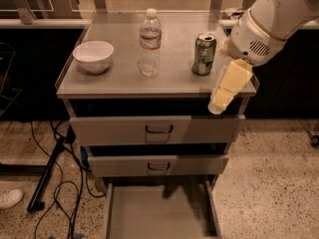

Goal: Place water bottle into bottom drawer

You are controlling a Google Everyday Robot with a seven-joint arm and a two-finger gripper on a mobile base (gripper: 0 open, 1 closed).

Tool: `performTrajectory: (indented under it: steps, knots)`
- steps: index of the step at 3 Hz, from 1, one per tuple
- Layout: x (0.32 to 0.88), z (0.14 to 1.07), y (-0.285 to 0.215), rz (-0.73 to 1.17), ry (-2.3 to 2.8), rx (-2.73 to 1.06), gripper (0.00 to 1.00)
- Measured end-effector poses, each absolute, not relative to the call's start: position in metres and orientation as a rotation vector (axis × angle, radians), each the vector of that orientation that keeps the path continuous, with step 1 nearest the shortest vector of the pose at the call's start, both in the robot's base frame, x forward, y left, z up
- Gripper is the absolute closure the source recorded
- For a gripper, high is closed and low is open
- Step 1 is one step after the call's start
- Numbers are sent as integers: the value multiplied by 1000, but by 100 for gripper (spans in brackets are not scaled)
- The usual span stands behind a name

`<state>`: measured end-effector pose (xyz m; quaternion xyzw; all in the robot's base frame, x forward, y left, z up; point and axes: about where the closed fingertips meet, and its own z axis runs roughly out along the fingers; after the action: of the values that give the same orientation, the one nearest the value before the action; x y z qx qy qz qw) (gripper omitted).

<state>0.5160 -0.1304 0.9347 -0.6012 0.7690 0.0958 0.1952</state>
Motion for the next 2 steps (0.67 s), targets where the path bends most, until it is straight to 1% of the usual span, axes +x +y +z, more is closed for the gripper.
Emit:
performTrajectory:
  steps: [2]
  knots:
    - [526, 939, -106, 452, 2078, -1519, 0]
